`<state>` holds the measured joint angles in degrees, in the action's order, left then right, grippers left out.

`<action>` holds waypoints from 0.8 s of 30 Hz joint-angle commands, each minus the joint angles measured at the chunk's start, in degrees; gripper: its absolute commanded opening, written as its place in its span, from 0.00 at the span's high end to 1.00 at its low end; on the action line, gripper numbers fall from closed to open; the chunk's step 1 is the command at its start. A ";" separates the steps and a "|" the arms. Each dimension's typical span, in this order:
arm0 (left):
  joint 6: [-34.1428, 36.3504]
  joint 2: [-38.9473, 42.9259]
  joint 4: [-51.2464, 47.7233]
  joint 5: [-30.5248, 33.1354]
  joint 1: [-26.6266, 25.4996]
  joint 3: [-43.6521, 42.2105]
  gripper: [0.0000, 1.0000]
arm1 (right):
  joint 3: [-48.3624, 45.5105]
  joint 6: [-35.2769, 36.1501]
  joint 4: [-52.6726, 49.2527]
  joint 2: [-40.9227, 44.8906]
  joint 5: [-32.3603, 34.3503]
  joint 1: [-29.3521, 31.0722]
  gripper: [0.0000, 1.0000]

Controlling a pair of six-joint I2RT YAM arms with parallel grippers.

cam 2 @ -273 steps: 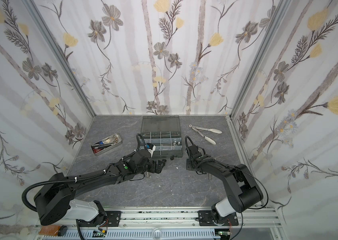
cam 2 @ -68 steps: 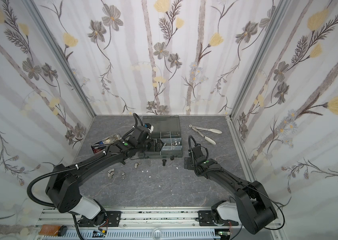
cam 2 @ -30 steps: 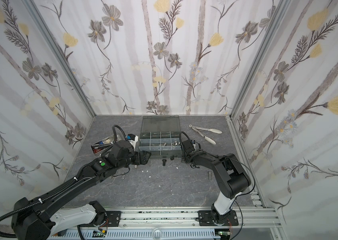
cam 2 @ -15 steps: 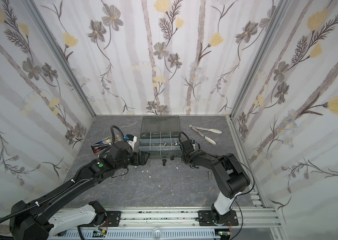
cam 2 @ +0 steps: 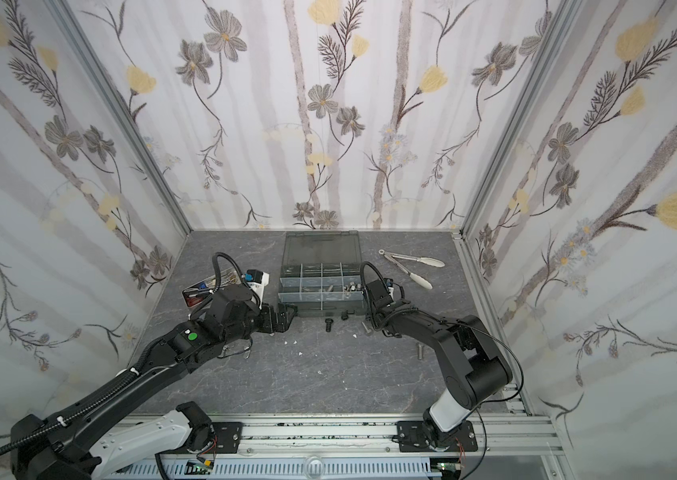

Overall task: Sort the screws and nuts into containers
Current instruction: 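Lower the right gripper onto the silver bolt while the left arm withdraws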

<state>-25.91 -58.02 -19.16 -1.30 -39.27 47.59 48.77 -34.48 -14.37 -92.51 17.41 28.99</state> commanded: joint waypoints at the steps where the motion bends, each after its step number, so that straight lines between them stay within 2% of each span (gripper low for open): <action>1: -0.94 0.27 0.17 0.08 0.07 -0.72 0.00 | 0.44 0.00 -1.71 0.15 0.04 0.10 0.56; 4: -1.01 0.52 0.18 0.29 0.13 -1.27 0.00 | 0.57 0.08 -1.58 0.71 -0.38 0.36 0.50; 14: -0.90 0.46 0.80 0.71 0.31 -1.90 0.00 | 2.77 3.22 -2.28 5.39 -4.62 5.00 0.50; 19: -1.12 0.26 0.73 0.26 0.33 -2.37 0.00 | 5.20 5.62 -4.84 -0.18 -7.50 5.74 0.49; 24: -1.25 1.17 0.27 0.66 0.29 -2.77 0.00 | 7.16 6.34 -6.56 -4.96 -7.69 6.78 0.51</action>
<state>-26.96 -57.30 -19.22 -1.10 -39.03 45.08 54.98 -29.36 -18.94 -96.01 10.17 35.57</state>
